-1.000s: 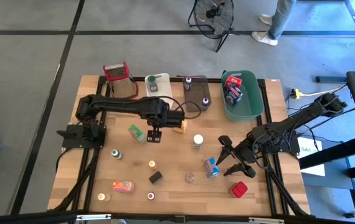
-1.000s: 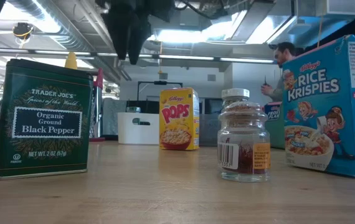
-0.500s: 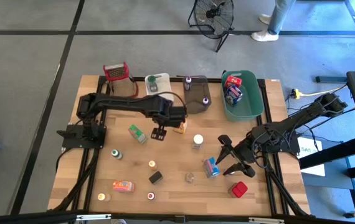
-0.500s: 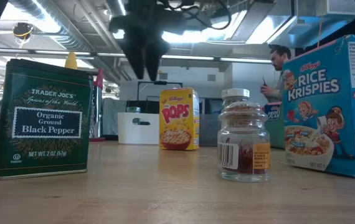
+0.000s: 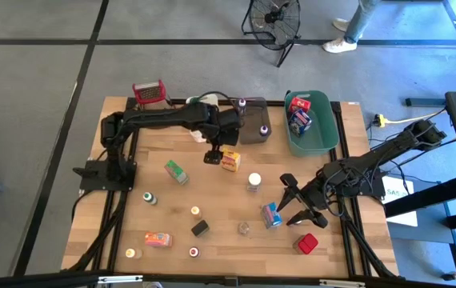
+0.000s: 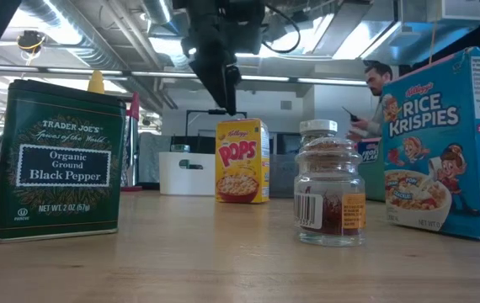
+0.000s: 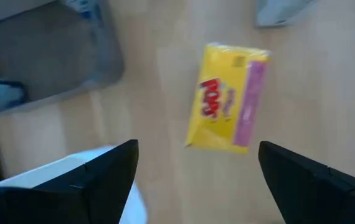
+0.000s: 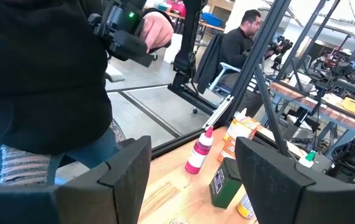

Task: Pick & Place Kitchen Items
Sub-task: Put the yellow cereal box into the green bin

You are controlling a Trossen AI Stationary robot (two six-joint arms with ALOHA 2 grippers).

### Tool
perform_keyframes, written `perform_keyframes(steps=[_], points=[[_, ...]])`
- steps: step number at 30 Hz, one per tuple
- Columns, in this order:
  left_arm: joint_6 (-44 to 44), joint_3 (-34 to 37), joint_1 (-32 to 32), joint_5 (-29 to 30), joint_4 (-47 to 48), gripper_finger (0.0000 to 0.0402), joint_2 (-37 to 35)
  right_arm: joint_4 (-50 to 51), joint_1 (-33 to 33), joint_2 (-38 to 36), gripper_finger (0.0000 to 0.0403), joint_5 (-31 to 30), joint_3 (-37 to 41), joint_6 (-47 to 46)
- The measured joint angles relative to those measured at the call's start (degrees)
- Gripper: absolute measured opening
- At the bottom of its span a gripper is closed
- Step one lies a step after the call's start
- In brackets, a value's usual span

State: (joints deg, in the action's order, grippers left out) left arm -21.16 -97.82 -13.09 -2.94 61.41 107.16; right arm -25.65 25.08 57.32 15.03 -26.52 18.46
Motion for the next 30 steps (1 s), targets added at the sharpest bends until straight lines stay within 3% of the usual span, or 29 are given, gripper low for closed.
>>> perform_keyframes(steps=[4,17,30], points=[[-1.09,-0.02,0.05,-3.4,-0.08,0.0328,0.68,0.24,0.0,0.0,0.0234,0.0,0.0,0.0],[3.46,-0.02,0.73,-4.74,-0.22,0.0327,0.6,0.3,0.02,-0.02,0.0234,0.0,0.0,0.0],[1.97,-0.04,0.71,-4.7,-0.54,0.0328,2.42,0.26,0.02,0.0,0.0234,0.0,0.0,0.0]])
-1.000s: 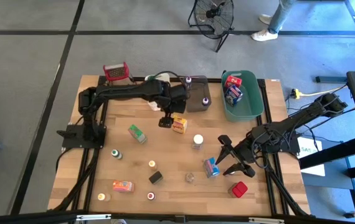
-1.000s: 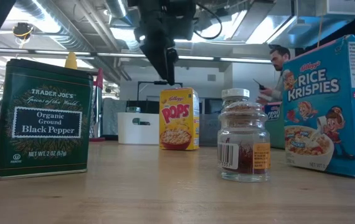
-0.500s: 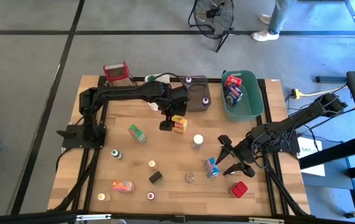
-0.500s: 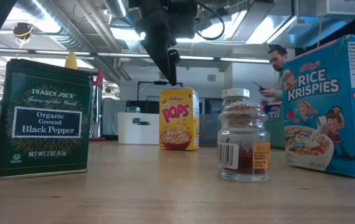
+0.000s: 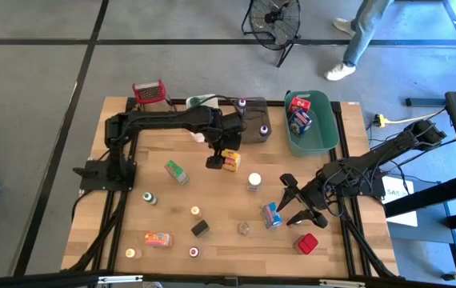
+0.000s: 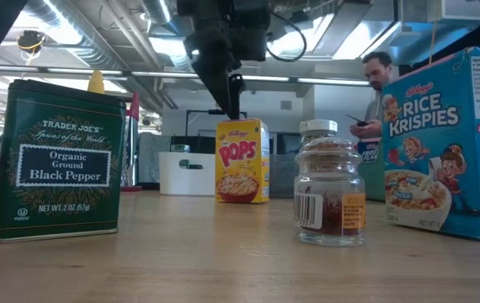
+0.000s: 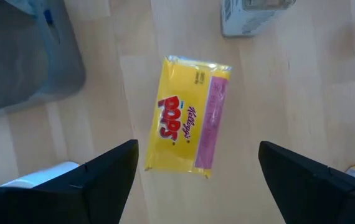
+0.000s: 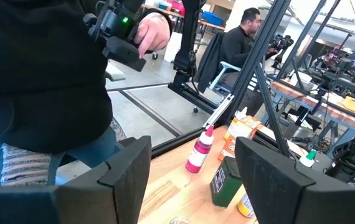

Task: Pick & Place Kitchen Items
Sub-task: Put the yellow cereal box into the green bin

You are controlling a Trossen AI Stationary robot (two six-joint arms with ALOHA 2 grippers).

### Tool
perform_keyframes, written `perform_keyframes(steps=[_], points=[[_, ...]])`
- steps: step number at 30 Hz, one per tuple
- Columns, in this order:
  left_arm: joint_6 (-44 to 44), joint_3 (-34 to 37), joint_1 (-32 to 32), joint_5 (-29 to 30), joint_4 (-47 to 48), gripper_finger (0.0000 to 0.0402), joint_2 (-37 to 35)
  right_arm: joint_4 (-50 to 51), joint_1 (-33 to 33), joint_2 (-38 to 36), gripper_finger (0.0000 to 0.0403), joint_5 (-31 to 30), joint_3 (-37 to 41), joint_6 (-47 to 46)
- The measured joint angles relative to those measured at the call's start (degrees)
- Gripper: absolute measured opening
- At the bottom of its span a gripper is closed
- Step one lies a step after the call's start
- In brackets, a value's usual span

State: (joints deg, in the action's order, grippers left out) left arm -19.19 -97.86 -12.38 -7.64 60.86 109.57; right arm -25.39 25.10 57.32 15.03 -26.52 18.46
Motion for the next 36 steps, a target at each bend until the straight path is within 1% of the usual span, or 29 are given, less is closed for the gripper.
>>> perform_keyframes(steps=[7,19,29,32,36], points=[[-0.96,0.0,0.0,0.0,-1.63,0.0327,2.15,0.32,-0.02,-0.01,0.0234,0.0,0.0,0.0],[-1.58,0.0,0.02,0.07,-1.29,0.0326,5.62,0.98,-0.02,-0.01,0.0234,0.0,0.0,0.0],[-2.07,0.0,0.0,0.11,-0.37,0.0325,5.75,1.19,-0.02,-0.01,0.0234,0.0,0.0,-0.02],[-2.05,0.0,0.02,0.11,-0.38,0.0318,5.75,1.2,-0.02,-0.02,0.0234,0.0,0.02,-0.02],[-2.05,0.01,0.02,0.11,-0.38,0.029,5.75,1.2,-0.02,0.0,0.0234,0.0,0.0,0.0]])
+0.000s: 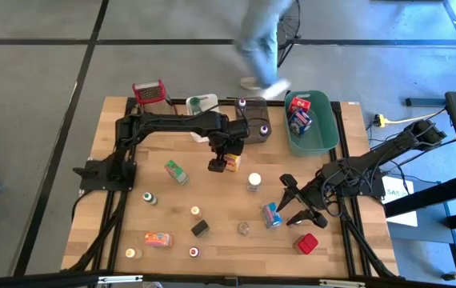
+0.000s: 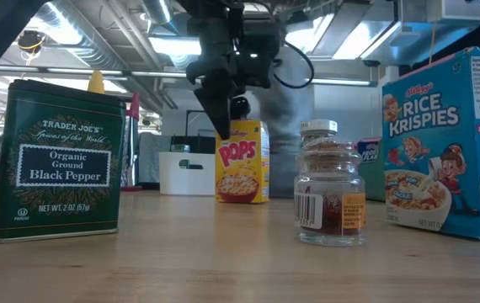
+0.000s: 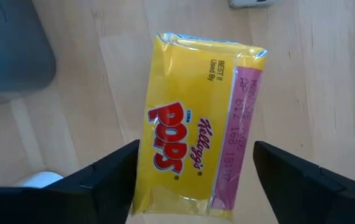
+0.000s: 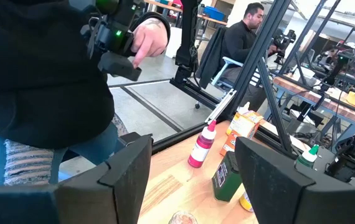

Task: Pick & Place Kitchen Items
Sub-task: Put the yellow cereal box into the green bin

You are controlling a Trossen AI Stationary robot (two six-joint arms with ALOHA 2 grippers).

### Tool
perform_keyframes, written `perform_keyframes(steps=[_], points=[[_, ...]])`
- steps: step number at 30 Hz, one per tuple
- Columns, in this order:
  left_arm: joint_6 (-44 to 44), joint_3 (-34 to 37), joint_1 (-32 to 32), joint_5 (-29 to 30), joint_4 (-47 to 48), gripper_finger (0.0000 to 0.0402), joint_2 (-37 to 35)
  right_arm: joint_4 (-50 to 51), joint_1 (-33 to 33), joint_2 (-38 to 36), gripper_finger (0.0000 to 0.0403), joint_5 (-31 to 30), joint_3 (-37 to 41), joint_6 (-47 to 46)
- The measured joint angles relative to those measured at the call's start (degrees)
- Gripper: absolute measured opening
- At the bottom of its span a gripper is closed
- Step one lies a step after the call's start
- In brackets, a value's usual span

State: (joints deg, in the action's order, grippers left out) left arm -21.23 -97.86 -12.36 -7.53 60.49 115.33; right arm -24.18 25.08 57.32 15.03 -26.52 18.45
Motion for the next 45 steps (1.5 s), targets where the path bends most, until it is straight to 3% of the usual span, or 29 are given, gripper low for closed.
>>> perform_keyframes(steps=[17,24,29,34,38,45], points=[[0.53,-0.01,0.04,-0.04,1.1,0.0133,0.0,2.32,0.01,-0.02,0.0234,-0.59,0.02,-1.65],[0.98,-0.03,1.24,0.27,3.94,0.0126,-0.08,4.04,-0.02,-0.01,0.0237,-10.97,0.02,-8.09],[1.01,-0.03,3.12,0.91,4.62,0.0127,-1.16,5.23,-0.02,0.3,0.0265,-18.18,0.02,-12.47],[2.23,-2.44,5.63,7.43,7.53,0.0125,-3.42,5.13,0.0,1.3,0.0301,-25.58,0.02,-13.46],[4.81,-6.64,7.85,11.92,11.16,0.0126,-5.25,4.98,-0.07,1.46,0.0309,-31.06,0.02,-9.31],[10.17,-12.65,10.88,12.56,11.22,0.0126,-6.29,-0.71,-0.07,2.61,0.0309,-40.6,0.02,-5.99]])
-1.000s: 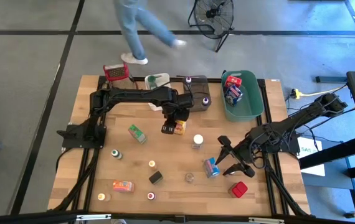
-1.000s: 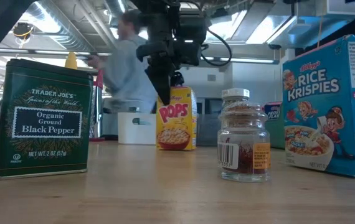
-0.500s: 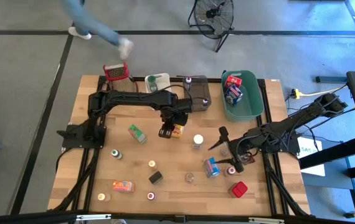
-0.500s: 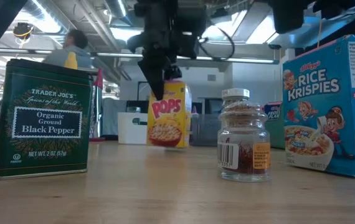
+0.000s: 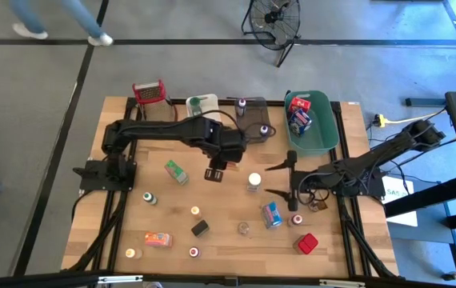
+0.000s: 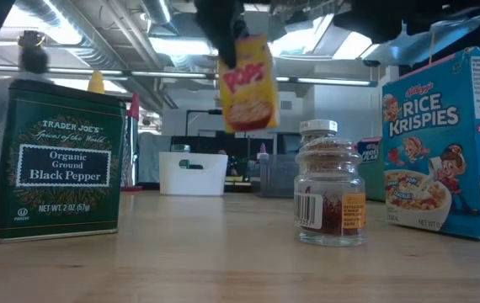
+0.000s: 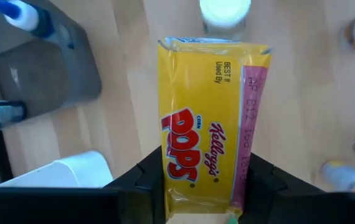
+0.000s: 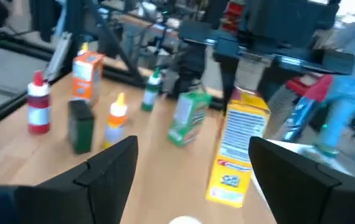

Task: Pick & Place Kitchen Items
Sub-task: Put the yellow cereal box into the green bin

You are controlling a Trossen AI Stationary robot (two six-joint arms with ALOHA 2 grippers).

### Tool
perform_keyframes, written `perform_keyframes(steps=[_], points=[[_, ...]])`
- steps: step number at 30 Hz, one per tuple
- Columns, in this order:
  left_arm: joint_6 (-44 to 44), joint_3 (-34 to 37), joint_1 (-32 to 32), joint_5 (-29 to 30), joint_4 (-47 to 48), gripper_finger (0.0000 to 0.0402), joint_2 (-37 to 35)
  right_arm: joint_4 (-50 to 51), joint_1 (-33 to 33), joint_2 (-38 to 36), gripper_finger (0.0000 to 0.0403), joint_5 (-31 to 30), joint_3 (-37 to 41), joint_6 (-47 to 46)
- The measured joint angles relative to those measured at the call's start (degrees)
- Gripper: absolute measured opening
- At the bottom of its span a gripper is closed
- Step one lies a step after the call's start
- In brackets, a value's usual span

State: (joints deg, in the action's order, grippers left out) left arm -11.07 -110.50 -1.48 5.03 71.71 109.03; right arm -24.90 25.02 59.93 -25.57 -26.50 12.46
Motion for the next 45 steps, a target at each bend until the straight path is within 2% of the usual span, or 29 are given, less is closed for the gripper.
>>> perform_keyframes(steps=[4,8,19,24,30,35,45], points=[[4.21,-0.41,0.56,0.61,-2.46,0.0127,0.09,-5.34,-0.97,2.96,0.0309,0.06,0.0,1.72],[6.79,-0.41,1.2,3.64,-3.21,0.0127,0.09,-9.47,-3.27,6.6,0.0309,0.05,-0.52,1.89],[9.38,-0.39,3.95,4.74,-4.59,0.0127,0.09,-7.79,-8.88,15.82,0.0309,-0.12,-9.01,0.31],[10.5,-0.39,4.63,6.34,-4.59,0.0127,0.09,-3.95,-9.01,17.17,0.0309,-5.92,-11.4,-1.24],[10.47,-0.39,4.92,6.5,-4.7,0.0127,0.09,-4.02,-9.73,17.21,0.0309,-4.96,-11.56,-2.7],[10.37,-0.37,4.97,6.33,-6.25,0.0127,0.09,-3.02,-12.3,17.21,0.0309,1.73,-11.56,-4.54],[10.33,-0.36,5.2,5.88,-7.26,0.0127,0.09,-0.77,-13.35,17.21,0.0309,2.44,-11.56,-5.79]])
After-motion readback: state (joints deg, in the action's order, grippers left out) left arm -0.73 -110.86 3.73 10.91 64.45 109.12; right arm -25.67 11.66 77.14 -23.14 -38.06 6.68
